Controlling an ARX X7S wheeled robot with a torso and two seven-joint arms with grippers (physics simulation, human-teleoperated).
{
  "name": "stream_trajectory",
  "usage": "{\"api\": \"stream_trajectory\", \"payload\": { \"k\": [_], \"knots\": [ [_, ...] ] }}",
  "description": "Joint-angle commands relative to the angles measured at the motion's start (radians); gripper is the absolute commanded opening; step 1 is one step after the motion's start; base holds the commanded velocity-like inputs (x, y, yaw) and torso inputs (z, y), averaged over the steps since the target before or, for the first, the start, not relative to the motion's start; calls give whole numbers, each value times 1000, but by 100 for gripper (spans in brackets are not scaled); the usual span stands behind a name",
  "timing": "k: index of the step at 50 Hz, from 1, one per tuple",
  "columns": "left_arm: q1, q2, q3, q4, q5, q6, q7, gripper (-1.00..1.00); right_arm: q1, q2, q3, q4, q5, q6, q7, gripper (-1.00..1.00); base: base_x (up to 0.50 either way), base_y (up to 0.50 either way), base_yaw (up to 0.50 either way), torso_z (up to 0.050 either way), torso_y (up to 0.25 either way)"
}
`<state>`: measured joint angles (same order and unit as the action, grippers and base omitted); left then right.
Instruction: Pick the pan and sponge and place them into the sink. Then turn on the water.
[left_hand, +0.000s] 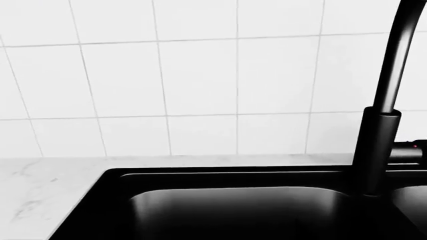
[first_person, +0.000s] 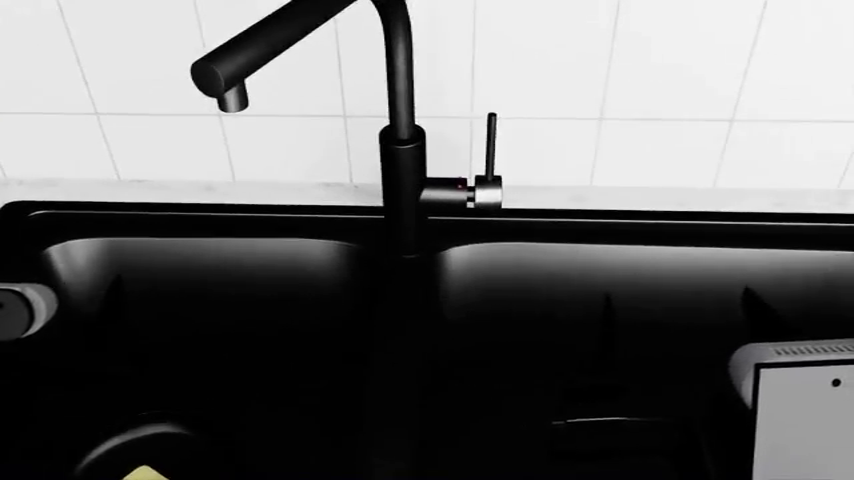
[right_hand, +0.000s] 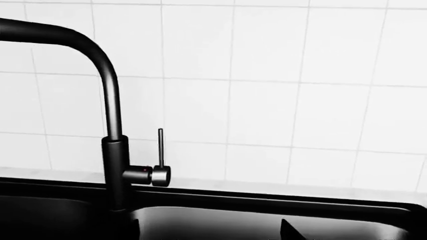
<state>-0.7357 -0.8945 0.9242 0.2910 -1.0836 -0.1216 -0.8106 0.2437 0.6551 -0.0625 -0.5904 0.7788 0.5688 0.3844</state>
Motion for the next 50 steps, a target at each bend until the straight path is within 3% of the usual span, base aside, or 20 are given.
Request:
{"api": "stream_trajectory", "payload": {
  "k": [1,8,32,50],
  "knots": [
    [1,-7,-2,7,-3,-5,-3,100,1,-5,3,7,6,1,9,100,0,0,0,0,0],
    [-8,23,6,-12,6,-16,-6,100,-6,-5,2,10,-2,-10,4,100,105,0,0,0,0],
    [-3,18,-1,-39,1,-9,25,100,25,-24,-13,47,-14,-10,13,100,163,0,0,0,0],
    [-65,46,4,-63,-12,-70,38,100,430,-148,-180,450,-61,42,-159,100,0,0,0,0,0]
  ]
}}
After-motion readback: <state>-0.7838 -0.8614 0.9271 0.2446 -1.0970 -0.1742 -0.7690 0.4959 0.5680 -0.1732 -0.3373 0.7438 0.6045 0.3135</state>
